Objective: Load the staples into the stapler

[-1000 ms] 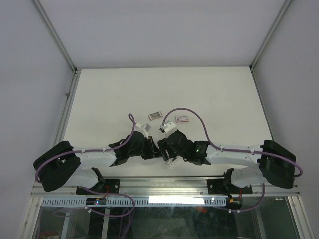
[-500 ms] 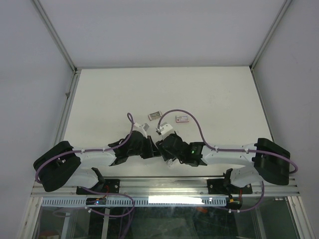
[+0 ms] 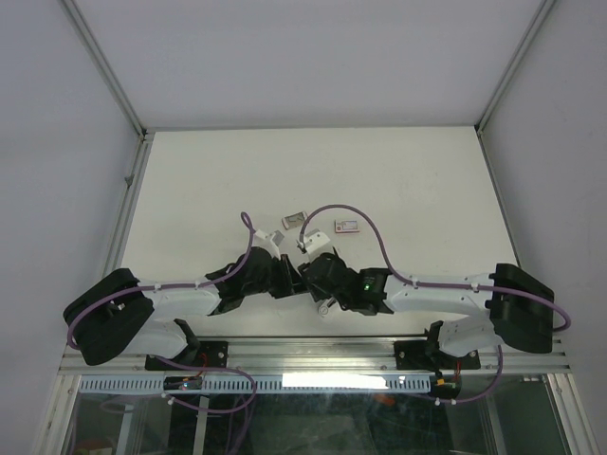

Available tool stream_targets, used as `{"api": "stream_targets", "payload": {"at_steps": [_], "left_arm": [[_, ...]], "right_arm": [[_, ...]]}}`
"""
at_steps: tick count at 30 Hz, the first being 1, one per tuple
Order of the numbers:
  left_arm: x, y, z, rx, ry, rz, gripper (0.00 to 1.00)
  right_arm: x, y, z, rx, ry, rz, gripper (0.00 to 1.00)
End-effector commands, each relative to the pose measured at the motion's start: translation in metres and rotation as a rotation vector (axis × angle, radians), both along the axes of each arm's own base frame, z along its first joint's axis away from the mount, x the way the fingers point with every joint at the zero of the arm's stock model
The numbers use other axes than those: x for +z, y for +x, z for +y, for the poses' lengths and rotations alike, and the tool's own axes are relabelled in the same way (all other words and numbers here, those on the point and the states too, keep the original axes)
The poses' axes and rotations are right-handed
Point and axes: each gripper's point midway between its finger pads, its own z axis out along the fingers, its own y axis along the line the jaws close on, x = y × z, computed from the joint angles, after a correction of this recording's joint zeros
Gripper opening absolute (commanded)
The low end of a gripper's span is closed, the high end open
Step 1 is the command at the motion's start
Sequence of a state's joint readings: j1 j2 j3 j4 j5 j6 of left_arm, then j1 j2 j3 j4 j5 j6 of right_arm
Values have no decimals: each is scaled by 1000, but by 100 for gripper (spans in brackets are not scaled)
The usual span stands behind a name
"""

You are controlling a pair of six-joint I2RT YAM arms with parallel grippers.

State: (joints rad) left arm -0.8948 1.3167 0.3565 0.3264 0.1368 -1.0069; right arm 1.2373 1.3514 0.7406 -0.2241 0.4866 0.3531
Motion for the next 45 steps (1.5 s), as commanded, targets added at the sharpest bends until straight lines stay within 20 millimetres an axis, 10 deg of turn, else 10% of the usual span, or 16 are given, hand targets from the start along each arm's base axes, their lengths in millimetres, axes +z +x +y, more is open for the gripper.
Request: {"api": "stream_targets", "payload": {"at_steps": [1,29,45], "left_arm": [[0,-6,-1,-37,-13,5,0],[18,-15,-2,-123,-78,-62,0],[27,-14,4,-131,-126,-76,0]], "right_arm": [[31,29,-16,-113,15,-104,53],[7,58,-28,-134,198,97,49],[72,39,-25,87,547,249,69]]}}
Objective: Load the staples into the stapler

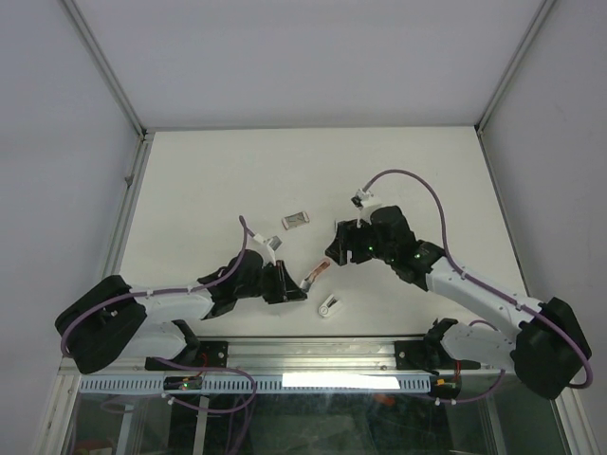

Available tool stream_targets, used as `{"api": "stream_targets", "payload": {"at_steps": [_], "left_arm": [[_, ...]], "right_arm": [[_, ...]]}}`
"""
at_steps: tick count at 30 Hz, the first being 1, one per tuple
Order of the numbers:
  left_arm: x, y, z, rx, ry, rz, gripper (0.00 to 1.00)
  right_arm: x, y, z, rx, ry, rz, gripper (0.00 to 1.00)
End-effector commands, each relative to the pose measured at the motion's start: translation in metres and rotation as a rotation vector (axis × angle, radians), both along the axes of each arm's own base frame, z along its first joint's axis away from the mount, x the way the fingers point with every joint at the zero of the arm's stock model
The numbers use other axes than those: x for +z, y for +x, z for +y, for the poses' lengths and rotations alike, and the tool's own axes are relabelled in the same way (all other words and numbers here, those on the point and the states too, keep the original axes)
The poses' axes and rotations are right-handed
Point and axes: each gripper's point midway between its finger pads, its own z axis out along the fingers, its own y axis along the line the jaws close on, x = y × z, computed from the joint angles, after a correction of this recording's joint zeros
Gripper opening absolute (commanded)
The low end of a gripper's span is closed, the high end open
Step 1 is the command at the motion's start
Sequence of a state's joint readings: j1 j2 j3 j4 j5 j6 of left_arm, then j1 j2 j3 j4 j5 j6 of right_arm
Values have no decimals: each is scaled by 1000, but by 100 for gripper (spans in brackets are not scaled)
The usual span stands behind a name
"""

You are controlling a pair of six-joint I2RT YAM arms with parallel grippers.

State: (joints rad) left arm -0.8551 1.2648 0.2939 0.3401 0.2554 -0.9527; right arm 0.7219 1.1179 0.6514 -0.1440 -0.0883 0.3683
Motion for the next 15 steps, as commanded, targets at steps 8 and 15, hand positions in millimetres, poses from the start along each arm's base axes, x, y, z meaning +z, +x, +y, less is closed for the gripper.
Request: {"api": "stream_targets", "payload": {"at_steps": [8,15], "left_arm": [[54,-10,-12,-159,-187,-131,0],[64,-19,-13,-219,-219,-142,0]], "right_arm": [[32,-41,19,380,282,83,74],[38,-57,24,483,332,113,67]]}}
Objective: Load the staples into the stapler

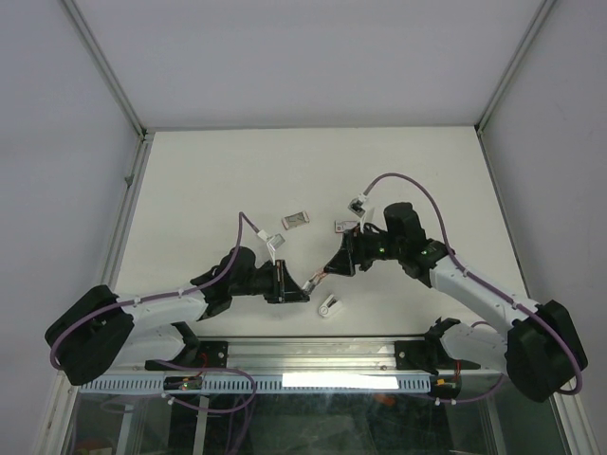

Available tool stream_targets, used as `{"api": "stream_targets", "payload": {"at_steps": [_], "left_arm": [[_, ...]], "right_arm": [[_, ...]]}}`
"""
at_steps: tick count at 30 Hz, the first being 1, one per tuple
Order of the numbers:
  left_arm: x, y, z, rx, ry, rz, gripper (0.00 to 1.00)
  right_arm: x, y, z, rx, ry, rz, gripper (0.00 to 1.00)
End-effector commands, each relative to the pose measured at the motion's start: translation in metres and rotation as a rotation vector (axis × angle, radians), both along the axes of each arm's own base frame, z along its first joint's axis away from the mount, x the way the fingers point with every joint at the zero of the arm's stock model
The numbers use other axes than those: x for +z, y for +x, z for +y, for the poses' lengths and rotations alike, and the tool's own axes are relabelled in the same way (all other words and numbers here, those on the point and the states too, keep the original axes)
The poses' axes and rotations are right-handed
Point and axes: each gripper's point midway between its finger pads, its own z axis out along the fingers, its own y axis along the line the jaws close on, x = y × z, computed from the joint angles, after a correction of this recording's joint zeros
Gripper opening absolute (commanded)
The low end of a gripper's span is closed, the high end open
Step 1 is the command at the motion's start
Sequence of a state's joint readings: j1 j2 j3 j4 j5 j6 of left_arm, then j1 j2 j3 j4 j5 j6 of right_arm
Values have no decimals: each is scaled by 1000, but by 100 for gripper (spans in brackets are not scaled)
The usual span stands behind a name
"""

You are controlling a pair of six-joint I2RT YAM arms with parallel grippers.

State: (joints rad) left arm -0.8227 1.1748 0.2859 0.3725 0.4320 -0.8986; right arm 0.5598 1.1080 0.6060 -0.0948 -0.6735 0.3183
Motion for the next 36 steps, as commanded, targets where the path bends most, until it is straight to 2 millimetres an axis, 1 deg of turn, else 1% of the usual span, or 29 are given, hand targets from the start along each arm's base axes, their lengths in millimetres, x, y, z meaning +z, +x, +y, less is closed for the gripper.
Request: {"api": "stream_targets", "payload": {"at_steps": [1,9,14,16,17,18,21,23,25,29,31,34,36], "left_arm": [[31,-4,-7,-74,-101,-84,0],[40,-7,-8,-91,-126,-98,0],[40,-6,-8,-88,-126,-98,0],[39,-4,-8,-81,-123,-97,0],[39,-2,-8,-70,-123,-98,0],[38,0,-7,-64,-118,-96,1],[33,5,-4,-35,-101,-95,15],[26,8,1,-6,-80,-93,33],[20,12,7,24,-54,-91,45],[10,19,21,91,2,-102,63],[9,23,28,128,21,-116,69],[19,34,38,192,27,-164,77],[25,42,45,243,38,-191,81]], "right_arm": [[20,-13,10,132,98,-33,65],[15,-16,11,153,95,-8,48],[14,-15,11,146,91,-11,28],[14,-14,10,137,88,-10,21],[12,-12,10,120,81,-9,16],[11,-10,9,105,75,-5,12],[7,-3,8,51,54,11,6],[5,2,7,17,44,24,4],[2,7,7,-20,32,42,3],[-5,18,5,-101,8,83,2],[-10,26,4,-154,-10,101,3],[-17,38,3,-221,-29,121,2],[-19,46,3,-262,-35,127,2]]}}
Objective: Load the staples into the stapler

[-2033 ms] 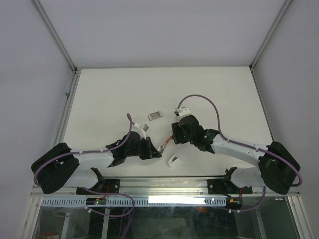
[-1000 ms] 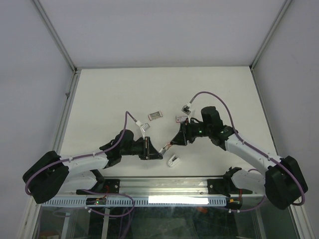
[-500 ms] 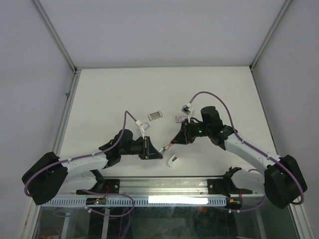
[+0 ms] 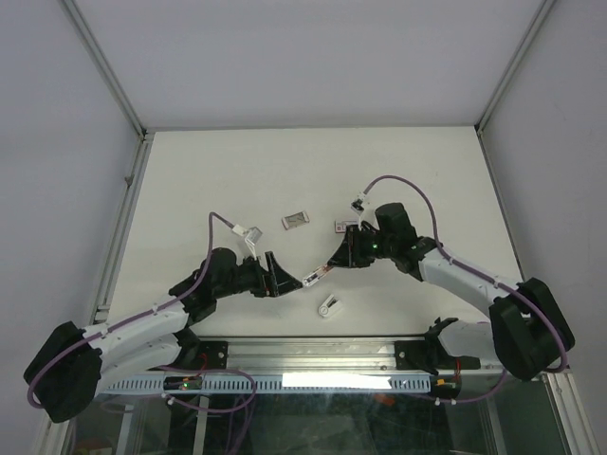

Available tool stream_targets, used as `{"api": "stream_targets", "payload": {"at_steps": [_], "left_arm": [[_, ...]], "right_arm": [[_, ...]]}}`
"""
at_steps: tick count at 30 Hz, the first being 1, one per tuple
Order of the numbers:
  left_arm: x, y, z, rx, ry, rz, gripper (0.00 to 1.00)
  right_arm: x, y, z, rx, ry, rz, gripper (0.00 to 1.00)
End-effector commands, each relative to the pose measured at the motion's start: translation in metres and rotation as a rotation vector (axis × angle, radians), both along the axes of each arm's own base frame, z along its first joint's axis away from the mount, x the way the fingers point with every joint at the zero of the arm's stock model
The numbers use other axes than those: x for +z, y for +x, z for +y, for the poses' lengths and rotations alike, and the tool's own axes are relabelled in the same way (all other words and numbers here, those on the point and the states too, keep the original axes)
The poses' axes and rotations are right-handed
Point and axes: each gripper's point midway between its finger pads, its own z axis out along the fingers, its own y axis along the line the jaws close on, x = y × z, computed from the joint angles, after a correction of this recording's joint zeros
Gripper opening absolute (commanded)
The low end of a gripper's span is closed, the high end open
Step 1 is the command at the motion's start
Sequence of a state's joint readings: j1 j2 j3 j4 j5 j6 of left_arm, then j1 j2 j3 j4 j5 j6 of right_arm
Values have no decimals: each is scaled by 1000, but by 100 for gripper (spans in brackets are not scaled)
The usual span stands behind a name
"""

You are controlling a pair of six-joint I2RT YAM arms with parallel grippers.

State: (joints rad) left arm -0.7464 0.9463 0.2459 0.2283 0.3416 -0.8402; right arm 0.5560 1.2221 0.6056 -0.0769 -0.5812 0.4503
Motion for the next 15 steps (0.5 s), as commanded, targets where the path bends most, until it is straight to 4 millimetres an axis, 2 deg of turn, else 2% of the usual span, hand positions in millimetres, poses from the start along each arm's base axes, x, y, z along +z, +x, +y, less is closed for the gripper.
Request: {"api": "stream_targets", "payload": {"at_steps": [1,5,9,15], "left_arm": [[12,25,19,136,38,-87,83],[11,40,33,217,87,-78,87],[9,46,37,241,91,-59,87],[5,52,39,252,115,-54,87]], "right_arm": [[12,37,5,-146,15,-36,2],[8,59,6,-220,-16,-39,3],[4,77,13,-237,-43,-38,3],[-13,96,22,-236,-90,3,4]]}}
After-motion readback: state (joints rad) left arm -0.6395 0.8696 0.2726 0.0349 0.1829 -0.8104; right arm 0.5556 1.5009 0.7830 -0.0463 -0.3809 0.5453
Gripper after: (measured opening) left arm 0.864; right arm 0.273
